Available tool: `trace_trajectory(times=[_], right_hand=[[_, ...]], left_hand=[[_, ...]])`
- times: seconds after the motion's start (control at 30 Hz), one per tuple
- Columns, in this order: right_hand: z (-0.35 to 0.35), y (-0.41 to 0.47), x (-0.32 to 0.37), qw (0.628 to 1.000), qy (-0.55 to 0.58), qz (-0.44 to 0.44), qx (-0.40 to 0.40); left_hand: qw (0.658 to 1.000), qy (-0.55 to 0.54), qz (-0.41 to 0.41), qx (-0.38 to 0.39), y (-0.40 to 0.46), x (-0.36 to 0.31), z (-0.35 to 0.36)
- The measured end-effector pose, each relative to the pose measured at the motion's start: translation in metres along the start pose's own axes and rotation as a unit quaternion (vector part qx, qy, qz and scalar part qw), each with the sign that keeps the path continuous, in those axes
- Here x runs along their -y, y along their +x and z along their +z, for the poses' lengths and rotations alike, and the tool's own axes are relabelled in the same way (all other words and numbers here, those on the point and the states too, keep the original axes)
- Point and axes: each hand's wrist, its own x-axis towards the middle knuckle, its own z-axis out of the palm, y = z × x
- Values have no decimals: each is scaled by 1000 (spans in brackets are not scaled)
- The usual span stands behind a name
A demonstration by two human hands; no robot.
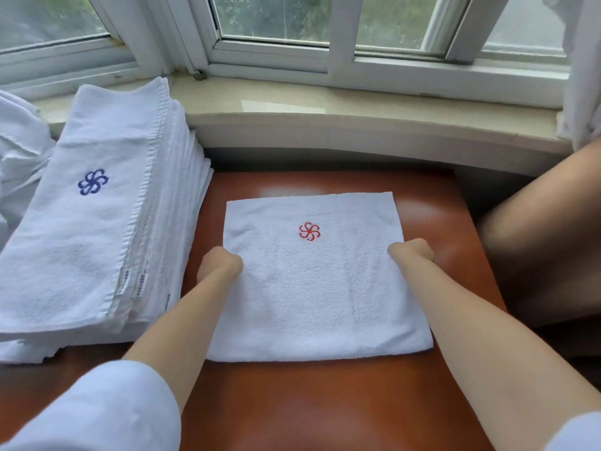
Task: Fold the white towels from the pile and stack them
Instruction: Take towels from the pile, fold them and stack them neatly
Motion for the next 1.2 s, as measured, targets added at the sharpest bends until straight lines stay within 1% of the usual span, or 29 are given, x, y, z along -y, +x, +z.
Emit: trace_trajectory(times=[0.07,0.13,0.2,0.23,0.27,0.33,0.37,0.4,0.47,0.53,0.6,0.7,0.77,0.83,0.87,0.9,0.97,1.0,1.03,1.07,1.1,1.2], right_hand=[[-2,1,6,999,-29,4,12],[-2,-4,9,997,-77,-10,-13],[-2,-10,10,994,-101,-31,-25],[-1,-14,11,995,-91,-33,-22],[-1,-16,12,997,-71,-32,-16],[0,-17,15,1000,21,-5,1],[-3,-19,17,997,82,11,4],[-7,-22,19,991,133,15,4],[-18,-32,28,980,197,-8,-9],[-33,-40,42,964,261,-54,-26],[-49,-41,57,948,300,-90,-59],[-71,-49,69,925,348,-123,-87],[-75,-56,64,911,366,-151,-113],[-71,-61,48,914,349,-172,-115],[-67,-62,36,928,316,-168,-106],[-60,-60,20,950,257,-153,-91],[-46,-52,-17,991,84,-93,-41],[-39,-50,-37,998,1,-61,-11],[-33,-49,-55,997,-61,-36,13],[-27,-51,-68,995,-95,-26,23],[-24,-54,-77,994,-108,-26,21],[-19,-57,-79,992,-101,-67,-18]], left_hand=[[999,33,18,-31,0,-2,-5],[998,37,25,-49,1,-5,-8],[999,-35,1,-27,0,-9,-10],[994,-104,-26,-3,-2,-12,-11],[981,-187,-55,20,-4,-15,-13],[936,-331,-98,61,-11,-17,-22],[921,-367,-103,78,-13,-17,-26],[918,-375,-92,92,-17,-17,-31],[910,-398,-50,104,-22,-22,-45],[881,-466,-9,83,-26,-34,-66],[848,-529,26,20,-29,-44,-88],[803,-590,73,-49,-34,-43,-108],[786,-609,82,-69,-38,-31,-105],[802,-584,81,-90,-42,-14,-90],[829,-546,73,-99,-46,-3,-79],[861,-494,69,-104,-49,10,-65],[928,-359,77,-62,-58,42,-33],[954,-289,79,-20,-67,58,-20],[970,-230,79,16,-72,73,-8],[979,-188,72,41,-77,84,-1],[983,-163,67,44,-76,92,6],[989,-130,66,24,-70,88,1]])
